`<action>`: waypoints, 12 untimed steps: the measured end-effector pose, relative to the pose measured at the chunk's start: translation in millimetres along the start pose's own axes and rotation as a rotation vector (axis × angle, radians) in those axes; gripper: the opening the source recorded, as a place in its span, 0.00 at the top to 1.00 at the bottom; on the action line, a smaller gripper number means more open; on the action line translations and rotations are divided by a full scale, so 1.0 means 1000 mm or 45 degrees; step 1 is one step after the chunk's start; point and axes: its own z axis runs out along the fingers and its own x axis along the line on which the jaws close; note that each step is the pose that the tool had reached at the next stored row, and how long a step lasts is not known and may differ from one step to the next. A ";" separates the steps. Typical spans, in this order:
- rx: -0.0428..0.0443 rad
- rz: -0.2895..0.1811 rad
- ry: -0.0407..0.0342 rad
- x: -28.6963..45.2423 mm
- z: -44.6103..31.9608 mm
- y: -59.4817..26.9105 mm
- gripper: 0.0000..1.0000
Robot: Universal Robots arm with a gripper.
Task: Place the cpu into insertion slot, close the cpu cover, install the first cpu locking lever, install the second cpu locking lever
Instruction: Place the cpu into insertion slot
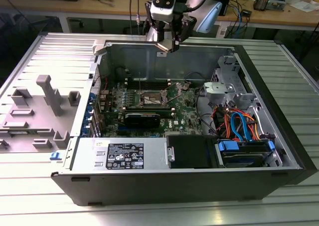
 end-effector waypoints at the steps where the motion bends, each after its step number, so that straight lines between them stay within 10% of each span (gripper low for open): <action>1: 0.000 0.002 -0.0001 0.0000 0.0000 0.0000 0.45; 12: 0.000 0.011 -0.0010 0.0000 0.0000 0.0000 0.45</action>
